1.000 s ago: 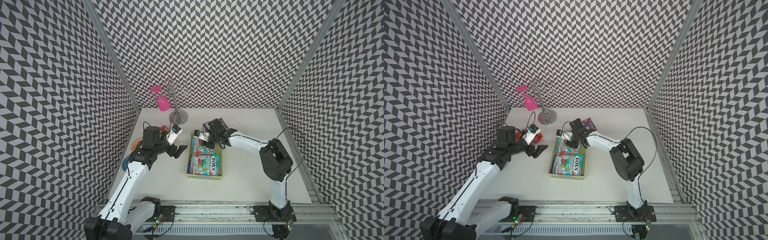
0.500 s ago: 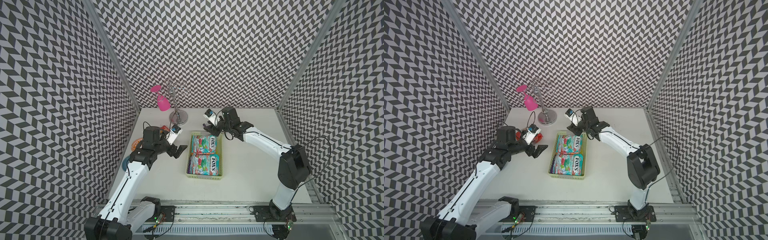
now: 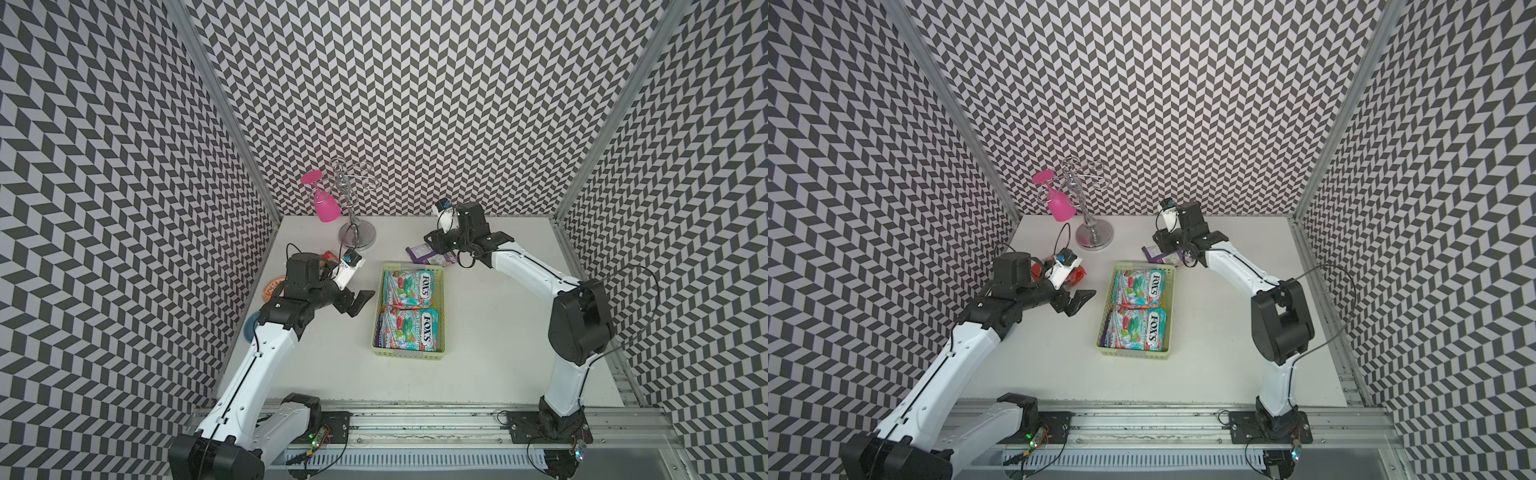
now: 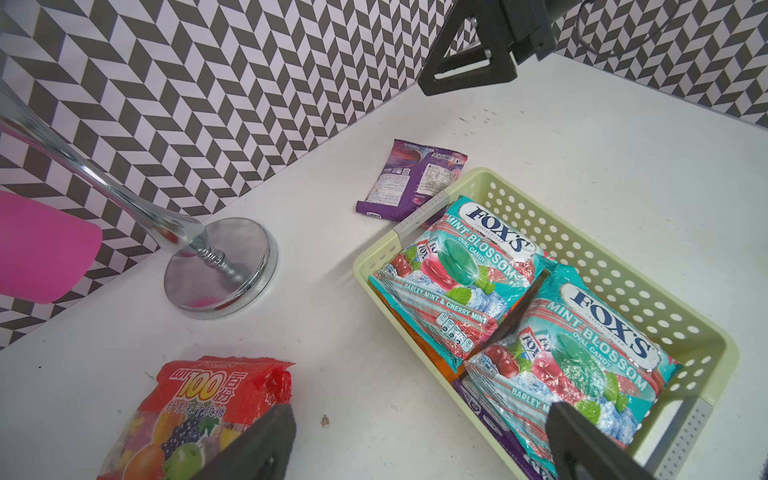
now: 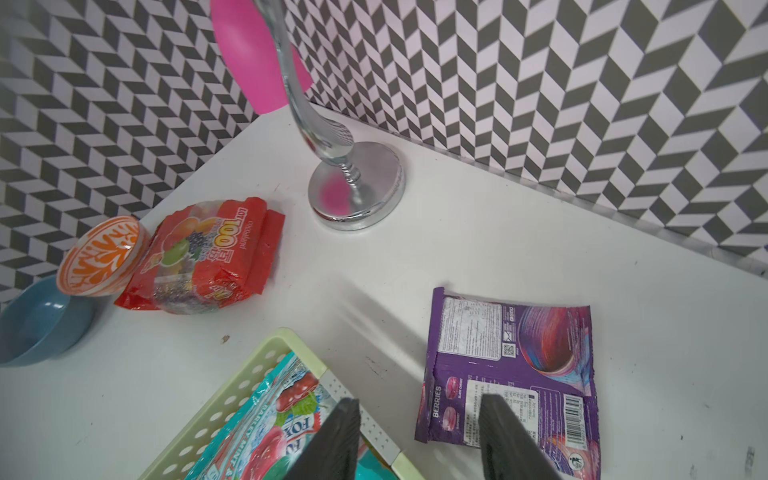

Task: Put the candies in the basket
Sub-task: Pick up the candy at the center of the board.

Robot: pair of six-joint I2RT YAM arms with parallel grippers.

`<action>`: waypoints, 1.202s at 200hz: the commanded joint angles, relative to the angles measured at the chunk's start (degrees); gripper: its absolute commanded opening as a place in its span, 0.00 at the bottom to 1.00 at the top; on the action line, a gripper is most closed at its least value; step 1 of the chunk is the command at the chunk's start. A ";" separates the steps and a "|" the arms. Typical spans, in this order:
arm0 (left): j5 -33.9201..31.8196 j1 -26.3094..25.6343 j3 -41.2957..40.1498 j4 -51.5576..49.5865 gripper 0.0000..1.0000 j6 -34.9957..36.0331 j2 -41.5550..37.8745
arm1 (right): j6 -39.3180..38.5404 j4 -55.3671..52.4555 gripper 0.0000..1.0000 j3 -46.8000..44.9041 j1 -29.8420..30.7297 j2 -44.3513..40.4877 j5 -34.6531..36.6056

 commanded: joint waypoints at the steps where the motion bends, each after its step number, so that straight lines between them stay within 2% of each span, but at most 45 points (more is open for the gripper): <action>1: 0.93 -0.21 -0.03 1.37 0.99 -0.30 -0.91 | 6.19 -1.55 0.50 3.25 -2.44 3.28 0.07; 32: 0.50 0.05 0.98 0.73 0.99 -0.23 -0.71 | 9.47 -4.20 0.47 7.51 -5.62 8.32 -2.22; 115: 1.67 -0.28 0.77 0.60 0.99 -0.05 -0.49 | 10.43 -9.77 0.45 16.77 -10.77 20.64 -6.76; 240: 1.03 -0.02 1.58 0.29 0.99 0.07 0.56 | 12.28 -12.53 0.41 22.37 -13.24 30.91 -12.12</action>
